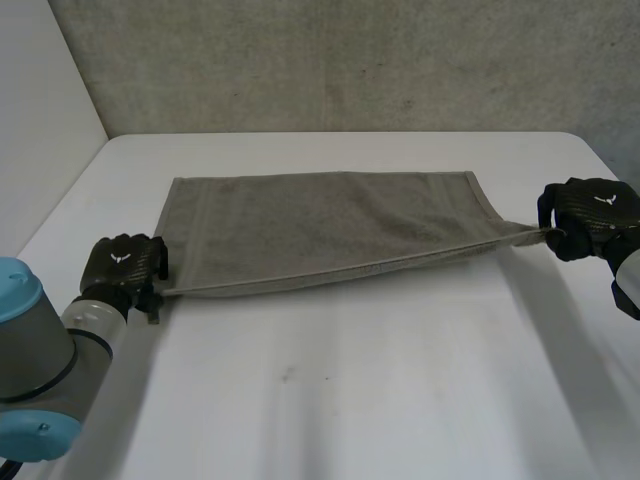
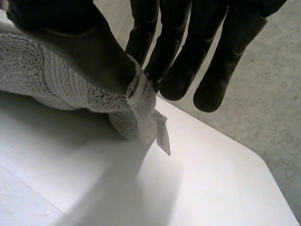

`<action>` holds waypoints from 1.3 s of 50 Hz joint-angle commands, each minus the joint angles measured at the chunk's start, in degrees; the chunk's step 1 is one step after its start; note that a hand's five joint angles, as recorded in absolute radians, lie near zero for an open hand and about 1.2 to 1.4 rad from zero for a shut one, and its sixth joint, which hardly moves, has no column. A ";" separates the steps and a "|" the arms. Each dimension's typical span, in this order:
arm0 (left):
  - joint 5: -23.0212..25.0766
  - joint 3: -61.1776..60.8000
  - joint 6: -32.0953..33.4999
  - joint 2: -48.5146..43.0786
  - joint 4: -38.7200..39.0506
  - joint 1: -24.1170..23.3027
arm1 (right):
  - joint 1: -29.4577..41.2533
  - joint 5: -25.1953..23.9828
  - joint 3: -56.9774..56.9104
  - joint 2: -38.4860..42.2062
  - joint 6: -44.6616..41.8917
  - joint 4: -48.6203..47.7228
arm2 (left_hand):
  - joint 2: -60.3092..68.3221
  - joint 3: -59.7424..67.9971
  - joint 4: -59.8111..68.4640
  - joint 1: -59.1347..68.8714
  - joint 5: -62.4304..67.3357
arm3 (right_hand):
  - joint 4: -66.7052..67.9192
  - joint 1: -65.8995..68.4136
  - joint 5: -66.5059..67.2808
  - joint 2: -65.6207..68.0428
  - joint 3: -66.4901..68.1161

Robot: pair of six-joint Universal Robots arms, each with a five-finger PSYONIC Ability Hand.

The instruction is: Fold the towel.

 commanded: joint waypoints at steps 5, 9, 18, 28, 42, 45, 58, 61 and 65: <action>0.18 -0.13 7.33 0.35 -2.53 -0.01 | 0.03 0.36 -0.14 0.15 -0.11 0.08 | 16.15 16.06 16.07 15.90 16.15 | 2.89 3.34 3.10 3.83 3.24; 0.09 0.05 7.60 0.26 -2.62 0.08 | 0.03 0.27 -0.14 0.15 -0.11 0.08 | 31.15 31.05 31.07 30.89 31.15 | 2.89 3.34 3.10 3.83 3.24; 0.27 -1.27 7.69 8.76 -4.11 2.81 | 0.11 -0.43 -3.13 -0.64 -0.90 3.25 | 31.15 31.05 31.07 30.89 31.15 | 2.89 3.34 3.10 3.83 3.24; 9.74 -5.22 7.69 34.42 -20.09 3.16 | -5.15 -4.03 -8.92 -15.30 -23.55 30.63 | 31.15 31.05 31.07 30.89 31.15 | 2.89 3.34 3.10 3.83 3.24; 12.04 -4.44 7.69 34.48 -24.70 3.51 | -7.09 -4.74 -11.39 -16.54 -35.27 41.74 | 31.15 31.05 31.07 30.89 31.15 | 2.89 3.34 3.10 3.83 3.24; 11.87 -1.90 7.78 27.28 -20.75 3.16 | -6.56 -4.30 -13.76 -9.34 -35.53 39.46 | 31.15 31.05 31.07 30.89 31.15 | 2.89 3.34 3.10 3.83 3.24; 10.38 19.35 7.43 -0.24 -15.10 -0.09 | 5.48 5.81 -34.42 15.10 -35.62 32.25 | 31.15 31.05 31.07 30.89 31.15 | 2.89 3.34 3.10 3.83 3.24; 9.76 24.89 7.08 -5.16 -14.84 -0.71 | 6.36 7.65 -38.90 20.19 -35.27 29.53 | 31.15 31.05 31.07 30.89 31.15 | 2.89 3.34 3.10 3.83 3.24; 9.67 29.75 6.81 -9.85 -14.66 -1.06 | 8.98 9.40 -45.29 26.42 -35.44 25.41 | 31.15 31.05 31.07 30.89 31.15 | 2.89 3.34 3.10 3.83 3.24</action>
